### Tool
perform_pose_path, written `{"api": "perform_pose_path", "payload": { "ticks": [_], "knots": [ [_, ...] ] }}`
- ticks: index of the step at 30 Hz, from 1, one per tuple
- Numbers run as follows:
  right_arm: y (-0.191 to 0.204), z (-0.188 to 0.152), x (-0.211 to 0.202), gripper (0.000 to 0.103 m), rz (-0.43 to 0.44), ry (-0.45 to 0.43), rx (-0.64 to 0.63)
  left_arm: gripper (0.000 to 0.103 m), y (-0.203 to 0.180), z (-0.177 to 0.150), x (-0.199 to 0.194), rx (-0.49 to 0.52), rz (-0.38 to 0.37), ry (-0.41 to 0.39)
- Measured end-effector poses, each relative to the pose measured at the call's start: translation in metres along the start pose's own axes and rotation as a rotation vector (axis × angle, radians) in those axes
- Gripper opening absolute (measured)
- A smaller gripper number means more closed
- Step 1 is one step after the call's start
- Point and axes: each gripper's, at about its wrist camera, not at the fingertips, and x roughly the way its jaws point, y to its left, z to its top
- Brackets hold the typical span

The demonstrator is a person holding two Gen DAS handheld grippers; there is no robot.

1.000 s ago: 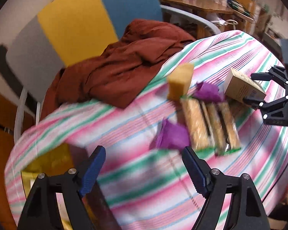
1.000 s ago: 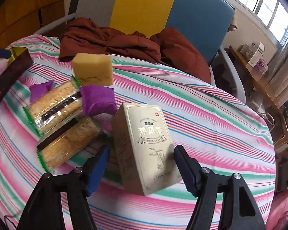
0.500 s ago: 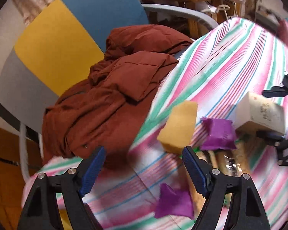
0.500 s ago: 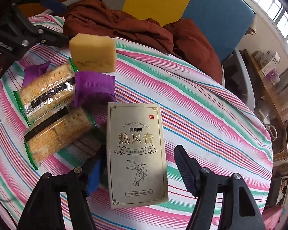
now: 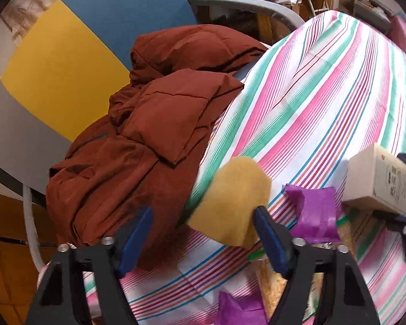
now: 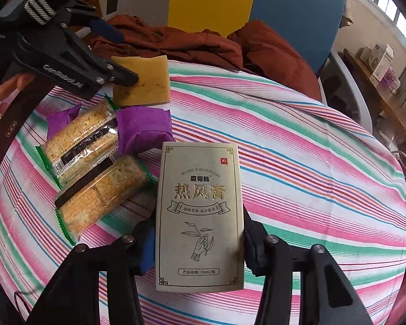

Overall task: Organize objects
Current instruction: 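Grasp the yellow sponge with the left tool while the right tool grasps the cream box, then release the sponge and the cream box into the gold tray with both tools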

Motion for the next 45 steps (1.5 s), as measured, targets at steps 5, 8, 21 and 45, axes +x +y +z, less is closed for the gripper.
{"api": "perform_pose_path", "payload": {
  "ticks": [5,8,21,45],
  "knots": [
    [0.000,-0.003,0.000,0.051,0.009,-0.012,0.016,0.044,-0.002,0.001,0.006,-0.011,-0.027,0.028],
    [-0.001,-0.004,-0.002,0.051,0.002,-0.032,0.029,0.041,-0.003,0.000,0.004,-0.018,-0.043,0.015],
    [-0.002,-0.013,-0.014,0.051,-0.008,-0.091,0.076,0.029,-0.009,-0.003,-0.006,-0.051,-0.104,-0.047],
    [0.158,0.014,-0.129,0.051,0.154,-0.324,-0.006,0.029,0.143,-0.234,-0.139,-0.336,0.025,-0.100]
  ]
}}
